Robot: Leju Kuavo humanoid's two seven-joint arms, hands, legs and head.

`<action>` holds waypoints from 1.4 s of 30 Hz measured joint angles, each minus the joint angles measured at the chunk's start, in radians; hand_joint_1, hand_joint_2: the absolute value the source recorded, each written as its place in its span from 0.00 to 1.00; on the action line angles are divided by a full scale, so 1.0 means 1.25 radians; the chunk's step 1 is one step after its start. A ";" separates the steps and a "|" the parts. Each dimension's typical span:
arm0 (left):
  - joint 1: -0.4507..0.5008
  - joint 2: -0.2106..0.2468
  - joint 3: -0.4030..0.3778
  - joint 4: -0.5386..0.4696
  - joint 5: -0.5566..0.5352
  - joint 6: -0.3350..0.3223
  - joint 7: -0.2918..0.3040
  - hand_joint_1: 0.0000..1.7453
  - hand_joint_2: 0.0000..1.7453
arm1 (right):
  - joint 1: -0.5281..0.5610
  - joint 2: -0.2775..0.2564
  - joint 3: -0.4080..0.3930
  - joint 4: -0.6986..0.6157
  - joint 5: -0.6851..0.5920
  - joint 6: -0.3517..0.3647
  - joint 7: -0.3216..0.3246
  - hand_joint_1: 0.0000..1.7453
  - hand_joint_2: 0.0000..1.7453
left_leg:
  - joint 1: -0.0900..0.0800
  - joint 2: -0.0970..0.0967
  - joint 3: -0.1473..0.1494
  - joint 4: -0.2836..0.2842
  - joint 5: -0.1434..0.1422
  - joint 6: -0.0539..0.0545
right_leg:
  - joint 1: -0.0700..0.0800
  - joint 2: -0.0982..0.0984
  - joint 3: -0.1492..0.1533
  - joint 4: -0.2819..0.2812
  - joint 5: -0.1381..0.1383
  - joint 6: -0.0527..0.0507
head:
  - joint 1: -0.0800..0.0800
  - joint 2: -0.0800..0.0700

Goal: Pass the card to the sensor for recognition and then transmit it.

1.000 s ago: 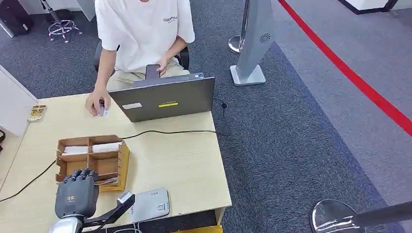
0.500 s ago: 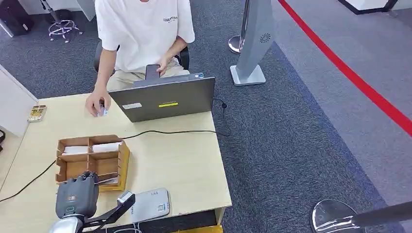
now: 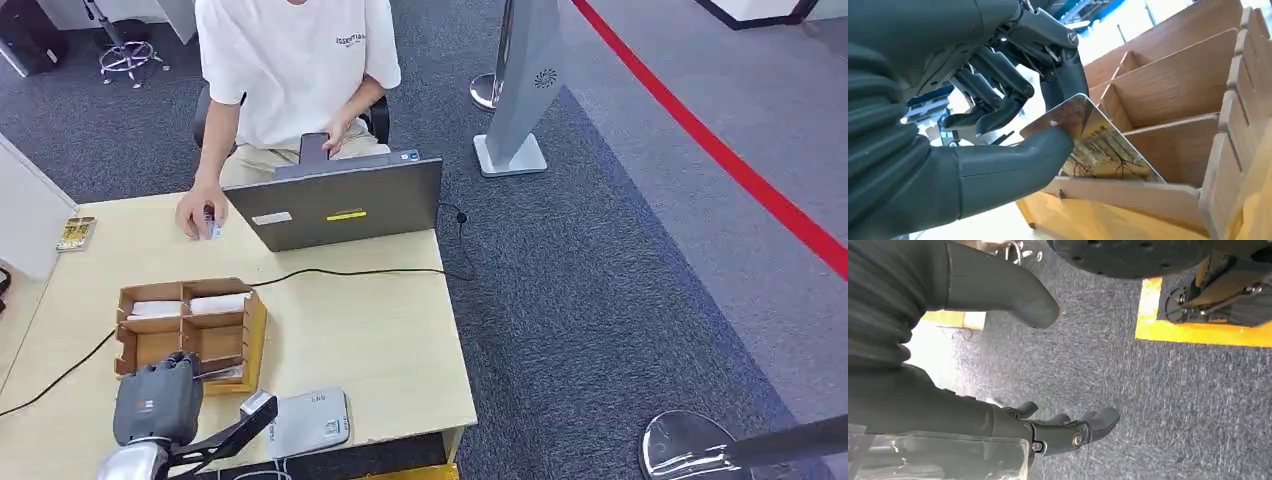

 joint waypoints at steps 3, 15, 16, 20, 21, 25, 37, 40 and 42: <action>-0.016 -0.020 0.000 -0.053 0.000 -0.083 -0.016 1.00 1.00 | -0.015 0.000 -0.029 0.008 0.046 0.011 -0.023 0.00 1.00 | 0.000 0.000 0.000 0.000 0.000 0.000 | 0.000 0.000 0.000 0.000 0.000 0.000 | 0.000 0.000; -0.157 -0.060 -0.026 -0.209 0.000 -0.181 -0.038 1.00 1.00 | -0.043 0.000 -0.128 0.049 0.124 0.026 -0.077 0.00 1.00 | 0.000 0.000 0.000 0.000 0.000 0.000 | 0.000 0.000 0.000 0.000 0.001 0.001 | 0.000 0.000; -0.158 -0.060 -0.027 -0.211 0.000 -0.180 -0.038 1.00 1.00 | -0.044 0.000 -0.131 0.051 0.124 0.026 -0.077 0.00 1.00 | 0.000 0.000 0.000 0.000 0.000 0.000 | 0.000 0.000 0.000 0.000 0.001 0.001 | 0.000 0.000; -0.167 -0.060 -0.030 -0.217 0.000 -0.179 -0.043 1.00 1.00 | -0.044 0.000 -0.140 0.057 0.126 0.027 -0.080 0.00 1.00 | 0.000 -0.001 0.000 0.000 0.000 0.000 | 0.000 0.000 0.000 0.000 0.000 0.001 | 0.000 0.000; -0.178 -0.059 -0.032 -0.219 0.000 -0.186 -0.047 1.00 1.00 | -0.045 0.000 -0.142 0.059 0.127 0.027 -0.080 0.00 1.00 | 0.000 -0.001 -0.001 0.000 0.000 0.000 | 0.000 -0.001 0.000 0.000 0.000 0.001 | 0.000 0.000; -0.244 -0.056 -0.040 -0.223 0.000 -0.236 -0.050 1.00 1.00 | -0.050 0.000 -0.158 0.067 0.150 0.027 -0.088 0.00 1.00 | 0.000 -0.001 -0.001 0.000 0.001 0.001 | 0.000 -0.001 0.000 0.000 0.001 0.001 | 0.000 0.000; -0.555 0.160 -0.073 -0.174 0.000 -0.153 0.136 1.00 1.00 | -0.060 -0.001 -0.176 0.101 0.195 0.042 -0.117 0.00 1.00 | 0.001 0.000 0.000 0.000 0.002 0.001 | 0.000 0.000 -0.001 0.001 0.001 0.001 | 0.000 0.000; -0.574 0.229 -0.074 -0.152 0.000 -0.113 0.136 1.00 1.00 | -0.063 -0.002 -0.176 0.114 0.199 0.042 -0.130 0.00 1.00 | 0.001 0.000 0.000 0.000 0.002 0.001 | 0.000 0.000 -0.001 0.001 0.001 0.001 | 0.000 0.000; -0.578 0.258 -0.074 -0.144 0.000 -0.109 0.136 1.00 1.00 | -0.064 -0.002 -0.176 0.119 0.199 0.042 -0.131 0.00 1.00 | 0.000 0.000 -0.001 0.000 0.002 0.001 | 0.000 0.000 -0.001 0.001 0.001 0.001 | 0.000 0.000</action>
